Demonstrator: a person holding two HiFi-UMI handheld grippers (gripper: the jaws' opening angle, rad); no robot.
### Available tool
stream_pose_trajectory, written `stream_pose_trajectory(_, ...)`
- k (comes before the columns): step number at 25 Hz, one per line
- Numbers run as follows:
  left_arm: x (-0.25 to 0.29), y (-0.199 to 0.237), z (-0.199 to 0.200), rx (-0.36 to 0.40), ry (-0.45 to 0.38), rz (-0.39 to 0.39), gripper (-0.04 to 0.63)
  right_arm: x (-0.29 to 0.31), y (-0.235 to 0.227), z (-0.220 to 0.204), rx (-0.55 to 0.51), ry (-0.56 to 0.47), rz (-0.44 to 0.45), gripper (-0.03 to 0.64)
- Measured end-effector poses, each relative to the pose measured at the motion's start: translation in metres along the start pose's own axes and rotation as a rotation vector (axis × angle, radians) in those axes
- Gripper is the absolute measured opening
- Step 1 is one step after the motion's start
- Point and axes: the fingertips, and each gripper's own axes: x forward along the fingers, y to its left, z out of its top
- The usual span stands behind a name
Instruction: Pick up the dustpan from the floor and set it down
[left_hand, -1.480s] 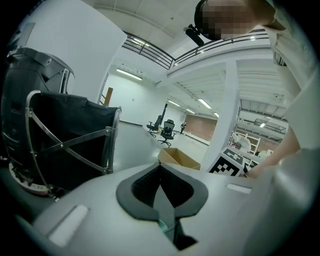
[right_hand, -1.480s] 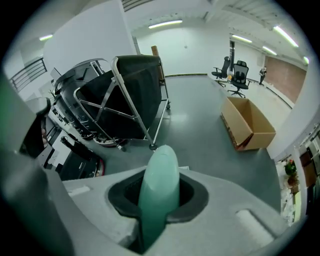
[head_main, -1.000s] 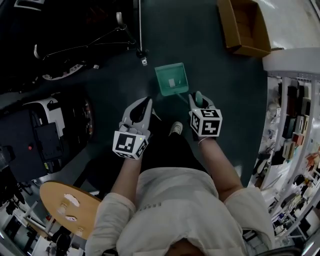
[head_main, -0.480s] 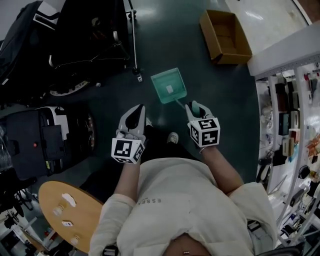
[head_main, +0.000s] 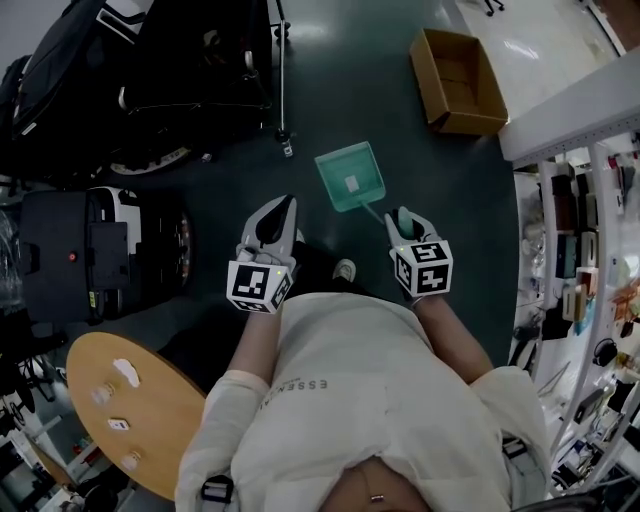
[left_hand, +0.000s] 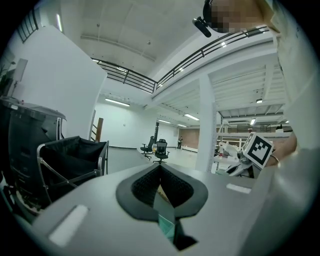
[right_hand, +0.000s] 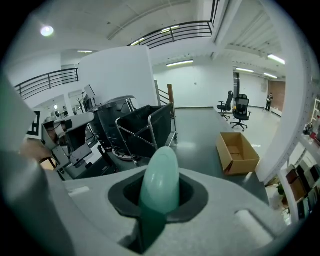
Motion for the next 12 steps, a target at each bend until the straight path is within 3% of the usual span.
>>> stream_pose_trajectory(12,0.002,0.011,-0.008,0.001,0.029,0.012,0.018,0.013,0.003,-0.004,-0.012,0.024,0.009,0.046)
